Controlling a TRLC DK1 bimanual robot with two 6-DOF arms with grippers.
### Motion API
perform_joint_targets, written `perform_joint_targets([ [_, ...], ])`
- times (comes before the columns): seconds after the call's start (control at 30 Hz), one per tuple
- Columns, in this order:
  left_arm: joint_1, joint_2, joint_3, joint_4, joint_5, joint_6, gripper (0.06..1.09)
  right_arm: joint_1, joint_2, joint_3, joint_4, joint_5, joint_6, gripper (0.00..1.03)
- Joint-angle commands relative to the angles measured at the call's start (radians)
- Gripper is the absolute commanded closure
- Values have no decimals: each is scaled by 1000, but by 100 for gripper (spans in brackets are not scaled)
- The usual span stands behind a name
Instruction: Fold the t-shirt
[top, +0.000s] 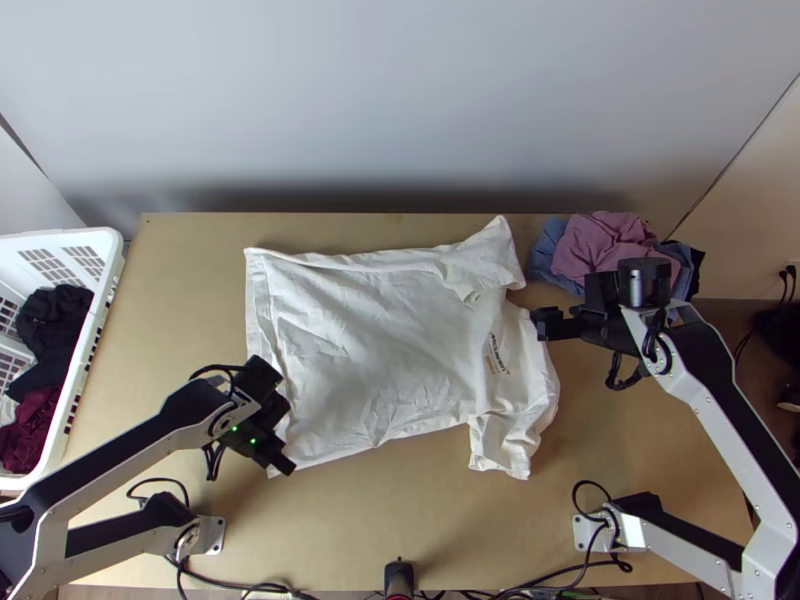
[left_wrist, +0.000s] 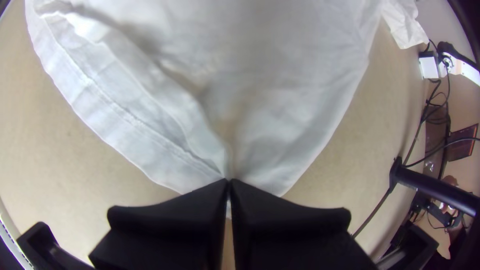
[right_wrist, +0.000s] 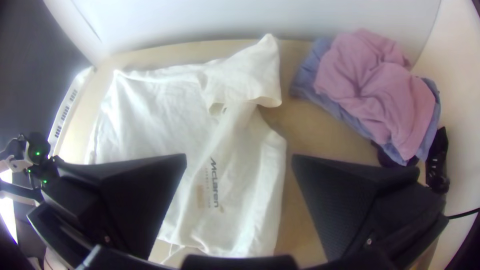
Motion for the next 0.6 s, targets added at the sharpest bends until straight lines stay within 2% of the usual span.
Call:
perform_joint_targets([
  [0.0, 96, -46, -18, -9, -2, 53, 105, -4, -7, 1, -17, -1, -17, 5],
  [0.13, 233, -100, -12, -41, -3, 139, 105, -4, -7, 1, -20, -1, -22, 5],
  [0.4, 579, -121, 23, -92, -3, 393, 105, -4, 3, 2, -39, -1, -62, 5],
  [0.57, 688, -110, 48, -103, -5, 466, 105, -2, 13, 7, -59, -1, -75, 5],
])
